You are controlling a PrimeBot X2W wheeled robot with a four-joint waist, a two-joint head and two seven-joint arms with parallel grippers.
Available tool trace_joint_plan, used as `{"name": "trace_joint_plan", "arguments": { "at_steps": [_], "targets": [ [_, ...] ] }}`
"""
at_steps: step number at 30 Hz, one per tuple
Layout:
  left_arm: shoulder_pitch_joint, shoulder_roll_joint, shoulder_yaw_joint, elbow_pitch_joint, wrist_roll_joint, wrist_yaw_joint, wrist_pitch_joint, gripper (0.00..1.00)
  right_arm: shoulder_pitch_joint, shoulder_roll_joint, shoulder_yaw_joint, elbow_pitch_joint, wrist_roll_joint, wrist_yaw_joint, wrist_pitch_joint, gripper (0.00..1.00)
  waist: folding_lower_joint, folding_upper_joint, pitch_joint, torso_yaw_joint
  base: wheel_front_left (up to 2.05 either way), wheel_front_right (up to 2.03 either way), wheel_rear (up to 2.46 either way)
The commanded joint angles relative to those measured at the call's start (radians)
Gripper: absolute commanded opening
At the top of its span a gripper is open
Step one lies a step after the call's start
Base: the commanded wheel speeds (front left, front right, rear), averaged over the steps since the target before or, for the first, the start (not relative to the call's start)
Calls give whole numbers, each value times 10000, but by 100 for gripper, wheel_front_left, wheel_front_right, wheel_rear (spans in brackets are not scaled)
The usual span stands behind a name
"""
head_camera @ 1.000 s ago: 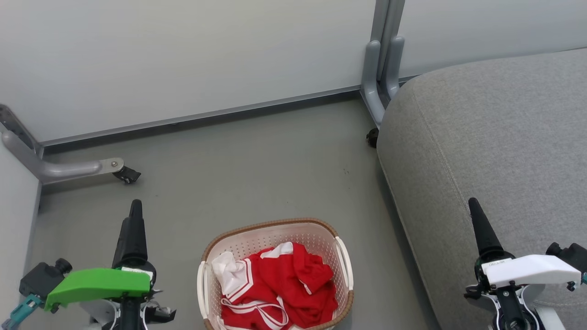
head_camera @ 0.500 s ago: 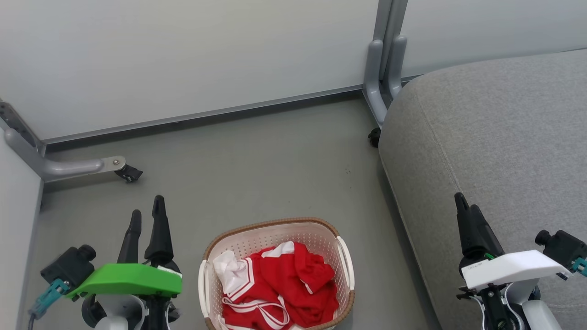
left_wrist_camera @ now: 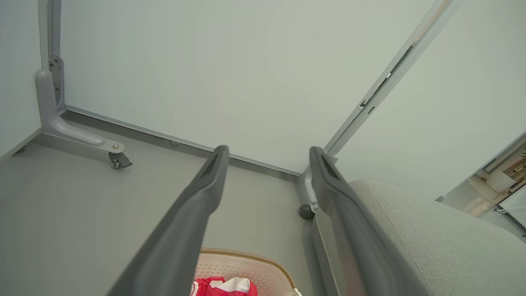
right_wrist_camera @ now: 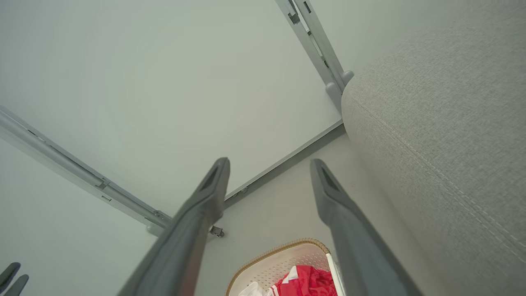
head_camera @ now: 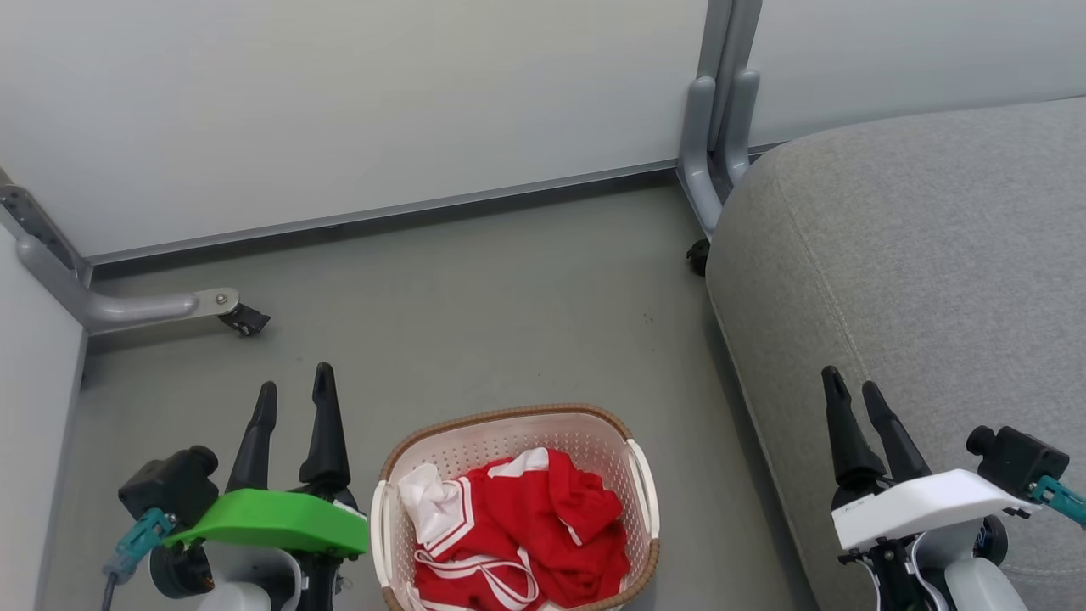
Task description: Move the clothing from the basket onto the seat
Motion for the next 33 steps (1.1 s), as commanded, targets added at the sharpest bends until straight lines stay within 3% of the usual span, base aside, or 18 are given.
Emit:
{"name": "trace_joint_plan", "arguments": {
  "at_steps": [1,33],
  "targets": [
    [-153,75,-42,-40,377,48,-112,100,-61,-70,49,-53,-303,5,-94,100,0,0,-4,7,0,0,0],
    [-207,93,-628,-74,3515,406,-875,100,-175,-94,388,-3,-3446,5,-863,100,0,0,86,141,0,0,0]
  ]
}}
